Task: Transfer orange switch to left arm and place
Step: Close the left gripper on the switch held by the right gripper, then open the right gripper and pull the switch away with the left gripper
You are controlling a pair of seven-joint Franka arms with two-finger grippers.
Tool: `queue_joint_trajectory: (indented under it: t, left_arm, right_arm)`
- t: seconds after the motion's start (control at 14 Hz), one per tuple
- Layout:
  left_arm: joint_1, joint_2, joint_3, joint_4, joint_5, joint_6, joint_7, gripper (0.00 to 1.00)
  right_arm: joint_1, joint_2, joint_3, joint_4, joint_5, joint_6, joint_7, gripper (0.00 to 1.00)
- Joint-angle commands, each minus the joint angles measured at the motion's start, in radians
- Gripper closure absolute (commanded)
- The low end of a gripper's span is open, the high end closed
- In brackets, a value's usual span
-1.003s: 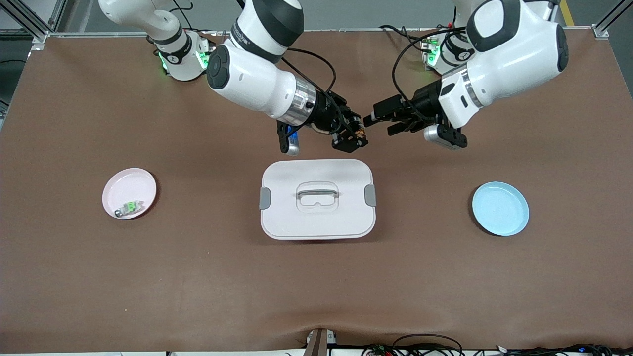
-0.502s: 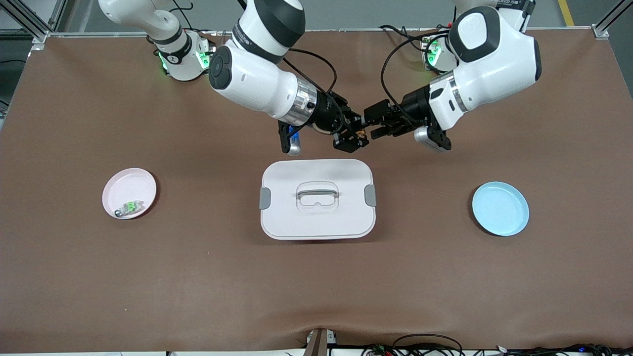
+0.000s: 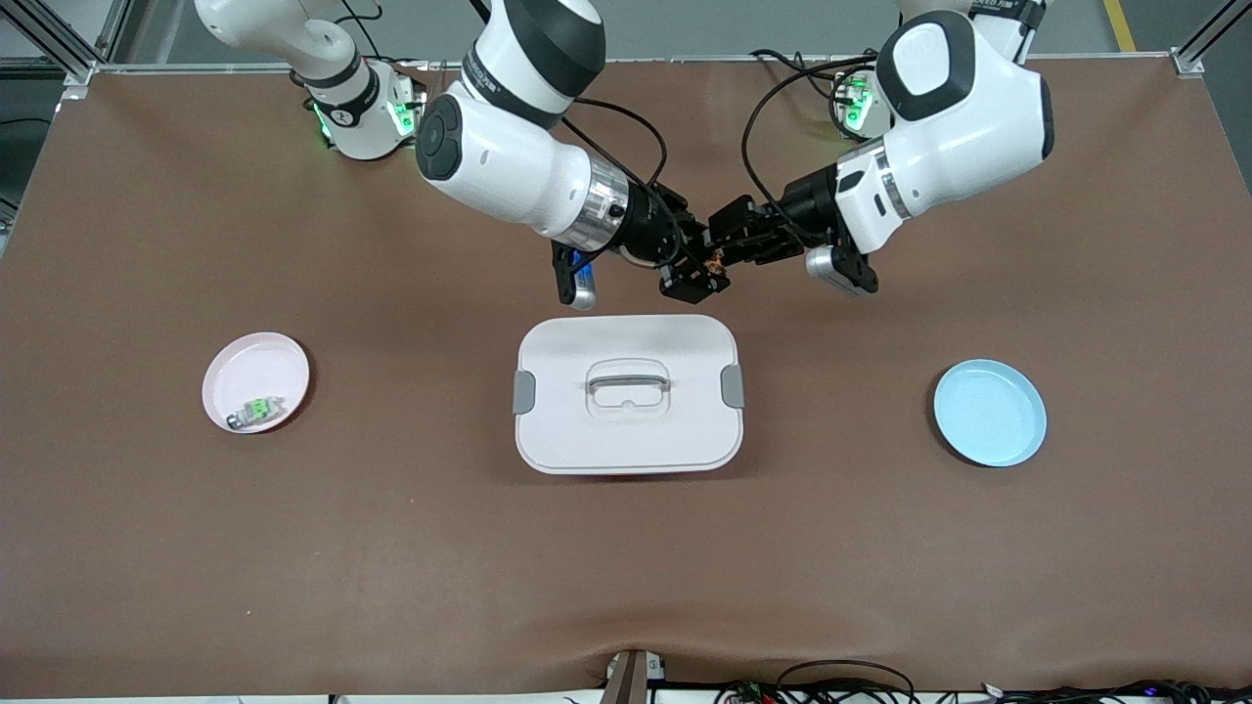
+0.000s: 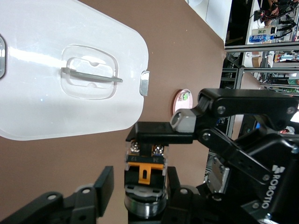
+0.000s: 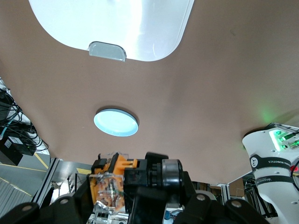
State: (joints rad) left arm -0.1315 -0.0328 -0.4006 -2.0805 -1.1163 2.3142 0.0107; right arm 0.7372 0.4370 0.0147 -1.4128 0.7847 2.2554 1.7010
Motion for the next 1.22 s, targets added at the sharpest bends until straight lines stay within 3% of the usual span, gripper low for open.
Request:
queue_joint_trajectory:
  t: [0.0,0.14,0.43,0.5,0.72,1.15]
  left_arm:
    - [0.004,0.013,-0.024,-0.006,-0.022,0.040,0.023,0.76]
    - [0.006,0.013,-0.024,-0.006,-0.020,0.040,0.032,1.00]
    - [0.016,0.013,-0.021,-0.006,-0.005,0.039,0.057,1.00]
    - [0.018,0.013,-0.020,-0.004,0.000,0.039,0.057,1.00]
    - [0.064,0.014,-0.020,0.002,0.125,0.033,0.054,1.00]
    - [0.164,0.016,-0.020,0.004,0.354,-0.004,0.054,1.00]
  right_arm:
    - [0.011,0.006,-0.010,0.020,0.013,0.001,0.002,0.73]
    - [0.011,0.006,-0.010,0.021,0.011,0.001,0.002,0.73]
    - [0.011,0.006,-0.010,0.021,0.011,0.001,0.003,0.71]
    - [0.011,0.006,-0.010,0.020,0.013,0.001,0.005,0.59]
    - [0.011,0.006,-0.010,0.020,0.014,0.001,0.008,0.00]
    - [-0.027,-0.017,-0.016,0.021,0.001,-0.040,0.002,0.00]
